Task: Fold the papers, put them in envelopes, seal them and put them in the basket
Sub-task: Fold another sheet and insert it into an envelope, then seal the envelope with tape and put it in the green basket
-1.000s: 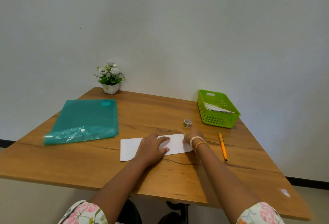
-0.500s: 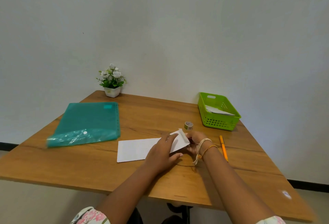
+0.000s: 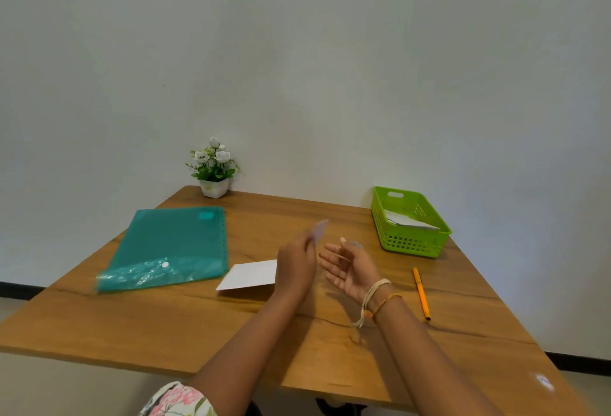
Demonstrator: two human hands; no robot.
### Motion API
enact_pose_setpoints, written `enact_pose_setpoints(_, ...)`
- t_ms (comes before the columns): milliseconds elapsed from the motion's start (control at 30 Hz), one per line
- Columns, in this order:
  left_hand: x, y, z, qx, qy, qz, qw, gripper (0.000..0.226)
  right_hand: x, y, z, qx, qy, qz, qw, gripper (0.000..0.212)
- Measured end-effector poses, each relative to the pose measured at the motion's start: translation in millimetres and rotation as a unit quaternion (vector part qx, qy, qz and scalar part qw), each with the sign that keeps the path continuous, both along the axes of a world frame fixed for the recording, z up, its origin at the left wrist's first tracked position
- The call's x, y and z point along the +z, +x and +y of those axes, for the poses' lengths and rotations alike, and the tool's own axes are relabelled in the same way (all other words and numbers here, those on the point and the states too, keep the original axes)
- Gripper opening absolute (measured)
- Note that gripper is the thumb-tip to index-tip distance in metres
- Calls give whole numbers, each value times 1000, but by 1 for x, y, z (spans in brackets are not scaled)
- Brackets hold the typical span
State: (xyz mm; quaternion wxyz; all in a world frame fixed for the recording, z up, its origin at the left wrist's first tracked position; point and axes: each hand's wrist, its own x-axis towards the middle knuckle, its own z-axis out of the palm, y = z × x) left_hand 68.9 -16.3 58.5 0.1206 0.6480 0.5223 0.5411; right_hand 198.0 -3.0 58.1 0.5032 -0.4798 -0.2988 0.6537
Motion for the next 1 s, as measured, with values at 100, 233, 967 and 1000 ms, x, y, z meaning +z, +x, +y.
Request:
enact_pose_setpoints(100, 37, -2, 12, 60, -18, -202, 977, 25, -6, -9, -1, -16, 9, -31, 999, 16)
enact_pose_setpoints(233, 73, -16, 25, 71, -20, -399, 914, 15, -14, -17, -3, -3, 28, -47, 998, 18)
enact_pose_setpoints(967, -32, -95, 19, 174, -389, 100, 899, 31, -40, 50, 10, -76, -37, -581, 810, 20)
enact_pose_setpoints(1000, -32, -94, 19, 184, -380, 126, 898, 31, -40, 49, 10, -72, -35, -590, 804, 20)
